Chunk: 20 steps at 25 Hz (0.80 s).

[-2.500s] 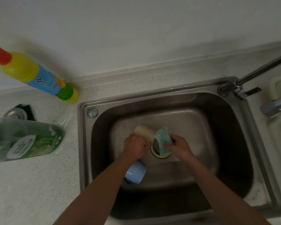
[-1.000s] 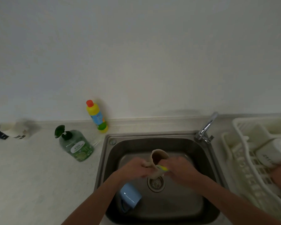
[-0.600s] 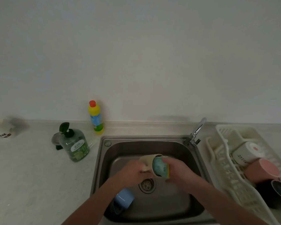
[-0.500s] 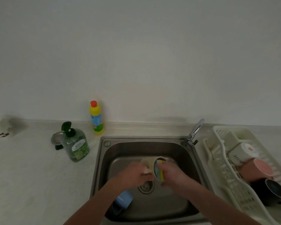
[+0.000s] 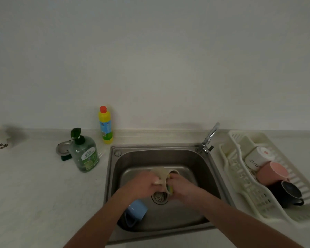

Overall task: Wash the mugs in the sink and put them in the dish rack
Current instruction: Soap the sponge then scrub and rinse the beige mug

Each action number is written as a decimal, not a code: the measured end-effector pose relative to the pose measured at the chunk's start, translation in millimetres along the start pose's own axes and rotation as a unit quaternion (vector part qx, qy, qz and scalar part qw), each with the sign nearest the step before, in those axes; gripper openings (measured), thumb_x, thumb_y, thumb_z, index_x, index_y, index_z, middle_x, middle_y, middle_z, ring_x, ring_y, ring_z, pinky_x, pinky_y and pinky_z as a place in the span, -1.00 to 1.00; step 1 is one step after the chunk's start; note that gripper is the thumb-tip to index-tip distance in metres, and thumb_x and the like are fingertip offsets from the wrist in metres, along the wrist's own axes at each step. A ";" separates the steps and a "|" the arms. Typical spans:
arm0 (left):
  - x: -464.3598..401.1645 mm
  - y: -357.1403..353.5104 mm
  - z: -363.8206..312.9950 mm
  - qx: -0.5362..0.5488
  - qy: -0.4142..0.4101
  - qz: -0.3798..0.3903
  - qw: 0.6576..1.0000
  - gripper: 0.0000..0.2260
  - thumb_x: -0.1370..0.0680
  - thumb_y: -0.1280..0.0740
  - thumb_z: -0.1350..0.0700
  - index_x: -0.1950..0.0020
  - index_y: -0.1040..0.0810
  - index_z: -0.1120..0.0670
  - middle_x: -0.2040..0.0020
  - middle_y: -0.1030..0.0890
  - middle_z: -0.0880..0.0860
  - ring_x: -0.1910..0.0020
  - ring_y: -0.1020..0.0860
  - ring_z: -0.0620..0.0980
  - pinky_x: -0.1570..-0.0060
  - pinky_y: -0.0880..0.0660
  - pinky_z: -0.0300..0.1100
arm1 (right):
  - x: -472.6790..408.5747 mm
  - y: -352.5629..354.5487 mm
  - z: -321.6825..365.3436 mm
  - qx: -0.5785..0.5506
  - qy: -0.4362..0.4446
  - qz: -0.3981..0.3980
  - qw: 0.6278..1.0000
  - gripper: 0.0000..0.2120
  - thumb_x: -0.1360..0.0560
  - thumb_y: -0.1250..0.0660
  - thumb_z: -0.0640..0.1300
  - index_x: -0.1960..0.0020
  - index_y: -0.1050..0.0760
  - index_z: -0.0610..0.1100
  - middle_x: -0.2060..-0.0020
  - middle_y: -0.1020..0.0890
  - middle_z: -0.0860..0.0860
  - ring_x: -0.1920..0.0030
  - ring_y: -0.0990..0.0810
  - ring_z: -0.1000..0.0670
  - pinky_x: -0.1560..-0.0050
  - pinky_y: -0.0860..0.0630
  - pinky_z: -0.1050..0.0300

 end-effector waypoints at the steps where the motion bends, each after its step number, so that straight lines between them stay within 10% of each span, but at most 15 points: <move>1: 2.6 0.1 0.1 0.000 0.000 -0.002 1.000 -0.69 -0.57 -0.35 -0.12 0.06 -0.67 0.11 0.13 -0.64 0.08 0.19 -0.50 -0.07 0.20 -0.28 -0.23 | 2.9 2.8 -1.1 0.002 0.017 0.013 1.000 -0.81 -0.61 -0.26 -0.17 -0.15 -0.59 -0.05 -0.11 -0.66 -0.08 -0.15 -0.61 -0.05 -0.09 -0.56 0.06; 3: 7.0 -2.3 0.0 0.012 0.008 0.008 1.000 -0.72 -0.57 -0.36 -0.10 0.05 -0.66 0.11 0.21 -0.58 0.00 0.23 -0.47 -0.11 0.22 -0.28 -0.24 | 5.4 16.5 -8.7 0.330 0.149 0.058 0.930 -0.74 -0.63 -0.21 -0.18 -0.27 -0.54 -0.07 -0.24 -0.60 -0.07 -0.27 -0.54 -0.07 -0.30 -0.47 -0.07; 5: 8.4 -9.6 -0.2 0.025 0.024 0.030 0.999 -0.75 -0.56 -0.37 -0.09 0.04 -0.65 0.08 0.30 -0.49 -0.11 0.31 -0.44 -0.17 0.27 -0.29 -0.28 | 4.4 25.3 -16.3 0.694 0.196 0.067 0.690 -0.59 -0.57 -0.20 -0.25 -0.41 -0.42 -0.06 -0.41 -0.44 -0.07 -0.43 -0.38 -0.11 -0.45 -0.15 -0.37; 6: 8.9 -14.2 -1.9 0.031 0.035 0.037 0.998 -0.78 -0.56 -0.38 -0.09 0.05 -0.65 0.06 0.33 -0.46 -0.15 0.35 -0.43 -0.22 0.29 -0.30 -0.31 | -2.8 30.5 -23.8 0.745 0.207 0.059 0.631 -0.54 -0.55 -0.20 -0.27 -0.43 -0.38 -0.05 -0.44 -0.40 -0.07 -0.46 -0.33 -0.11 -0.45 -0.01 -0.46; 7: 8.1 -18.3 -4.4 0.032 0.045 0.039 0.998 -0.79 -0.55 -0.38 -0.09 0.05 -0.64 0.04 0.34 -0.46 -0.17 0.36 -0.43 -0.25 0.30 -0.30 -0.33 | -7.4 32.5 -28.8 0.728 0.210 0.070 0.649 -0.54 -0.55 -0.20 -0.26 -0.43 -0.38 -0.05 -0.43 -0.41 -0.07 -0.45 -0.34 -0.11 -0.45 -0.01 -0.46; 11: -4.6 -22.7 -16.0 0.002 0.058 0.008 0.998 -0.71 -0.54 -0.37 -0.15 0.07 -0.66 0.07 0.25 -0.57 -0.04 0.25 -0.50 -0.13 0.21 -0.39 -0.22 | 0.2 24.3 -15.8 0.153 0.099 0.075 0.980 -0.77 -0.59 -0.25 -0.20 -0.18 -0.58 -0.01 -0.10 -0.64 -0.01 -0.14 -0.59 0.00 -0.17 -0.52 0.08; 14: -16.0 -19.9 -23.9 -0.002 0.052 -0.002 0.999 -0.72 -0.53 -0.38 -0.15 0.09 -0.67 0.06 0.16 -0.62 0.00 0.18 -0.55 -0.08 0.09 -0.47 -0.15 | 5.5 50.0 -20.6 0.214 0.164 0.054 0.961 -0.76 -0.63 -0.21 -0.18 -0.24 -0.55 -0.06 -0.18 -0.62 -0.07 -0.20 -0.56 -0.05 -0.21 -0.51 0.06; 17: -22.7 -25.7 -37.6 -0.008 0.054 0.030 0.998 -0.72 -0.51 -0.41 -0.12 0.10 -0.67 0.10 0.25 -0.56 -0.02 0.25 -0.50 -0.09 0.17 -0.40 -0.18 | 0.1 75.2 -37.4 0.676 0.244 0.064 0.692 -0.58 -0.60 -0.18 -0.22 -0.45 -0.35 -0.06 -0.45 -0.40 -0.08 -0.43 -0.37 -0.12 -0.44 -0.17 -0.33; 18: -25.9 -30.4 -44.1 -0.022 0.056 0.037 0.998 -0.71 -0.52 -0.40 -0.12 0.08 -0.67 0.10 0.25 -0.55 -0.04 0.24 -0.48 -0.12 0.18 -0.36 -0.21 | -1.7 81.2 -43.7 0.680 0.246 0.060 0.688 -0.55 -0.60 -0.18 -0.22 -0.48 -0.32 -0.09 -0.46 -0.38 -0.08 -0.46 -0.34 -0.13 -0.45 -0.12 -0.33; 20: -32.9 -34.4 -54.8 -0.045 0.060 0.025 0.997 -0.71 -0.54 -0.37 -0.14 0.05 -0.67 0.08 0.22 -0.58 -0.02 0.23 -0.46 -0.14 0.19 -0.31 -0.25 | 0.9 75.2 -43.8 0.483 0.194 0.079 0.850 -0.64 -0.60 -0.21 -0.23 -0.39 -0.44 -0.14 -0.35 -0.51 -0.11 -0.36 -0.47 -0.14 -0.36 -0.35 -0.04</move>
Point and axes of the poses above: each hand's wrist, its own x-axis away from the middle knuckle, its own y-axis out of the back of the hand, z = x × y, the point moved 1 cm from there along -x, towards the middle knuckle
